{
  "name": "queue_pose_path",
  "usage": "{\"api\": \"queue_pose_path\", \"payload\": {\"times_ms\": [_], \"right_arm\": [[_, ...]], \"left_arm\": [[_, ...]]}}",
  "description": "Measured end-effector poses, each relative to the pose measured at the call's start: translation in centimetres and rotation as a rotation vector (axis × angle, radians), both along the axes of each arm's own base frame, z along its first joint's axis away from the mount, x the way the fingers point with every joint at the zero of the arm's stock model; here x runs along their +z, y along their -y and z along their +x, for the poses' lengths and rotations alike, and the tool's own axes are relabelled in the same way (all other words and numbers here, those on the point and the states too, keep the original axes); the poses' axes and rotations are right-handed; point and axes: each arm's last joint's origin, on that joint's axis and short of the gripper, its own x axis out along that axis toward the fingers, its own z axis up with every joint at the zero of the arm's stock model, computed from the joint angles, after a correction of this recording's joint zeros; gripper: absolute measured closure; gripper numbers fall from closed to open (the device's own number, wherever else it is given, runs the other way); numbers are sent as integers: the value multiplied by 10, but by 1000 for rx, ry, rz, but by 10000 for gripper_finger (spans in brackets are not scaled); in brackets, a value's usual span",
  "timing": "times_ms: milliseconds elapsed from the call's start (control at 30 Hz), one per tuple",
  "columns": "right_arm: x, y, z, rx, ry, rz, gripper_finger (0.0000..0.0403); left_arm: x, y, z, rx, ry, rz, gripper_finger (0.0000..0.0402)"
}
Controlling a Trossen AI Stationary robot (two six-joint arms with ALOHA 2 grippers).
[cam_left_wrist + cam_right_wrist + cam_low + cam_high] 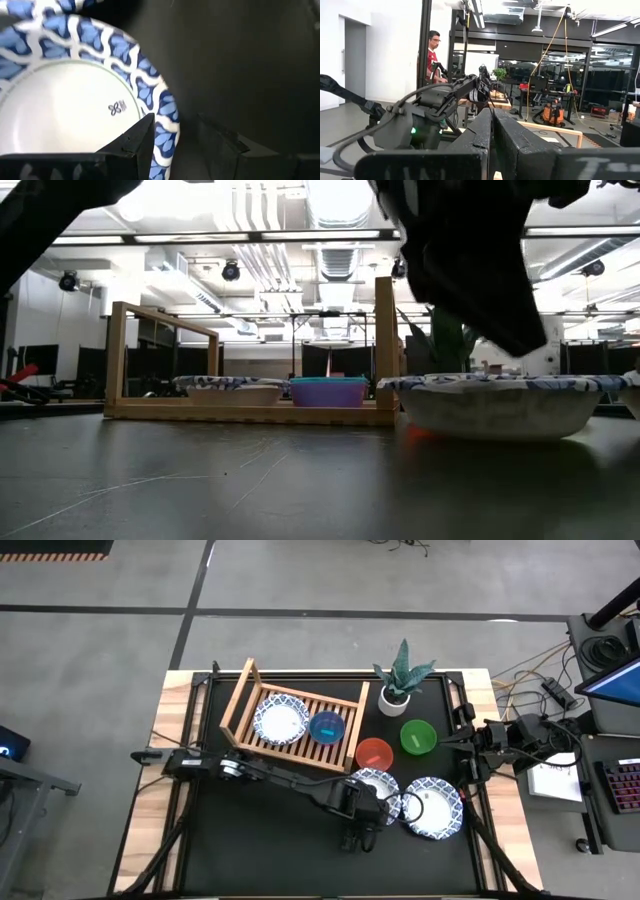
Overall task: Place and stack bowls onto a shelf
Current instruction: Stack the white patterned bowl on the white patterned bowl on the shelf
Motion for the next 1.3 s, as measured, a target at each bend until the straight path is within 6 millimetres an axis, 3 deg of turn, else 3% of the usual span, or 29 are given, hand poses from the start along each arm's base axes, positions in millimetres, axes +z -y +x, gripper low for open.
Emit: {"api": "queue_pose_path", "payload": {"times_ms": [233,433,633,900,1100,1300], "right_arm": [[0,0,0,0,-4,-1,394],[0,0,0,-2,-4,-5,394],[0,0,0,-3,-4,-5,394],[0,0,0,-3,-4,-5,394],[0,0,0,0,-6,5,394],[-2,0,0,1,-17,1,394]], "left_arm": [[-22,-3,0,30,-22,2,274],[-39,-7,-4,125,-34,118,277],[-38,0,-6,110,-32,123,313],[-18,2,-6,54,-23,146,395],[13,2,-9,-7,-15,169,400],[53,6,-28,-64,8,131,401]]}}
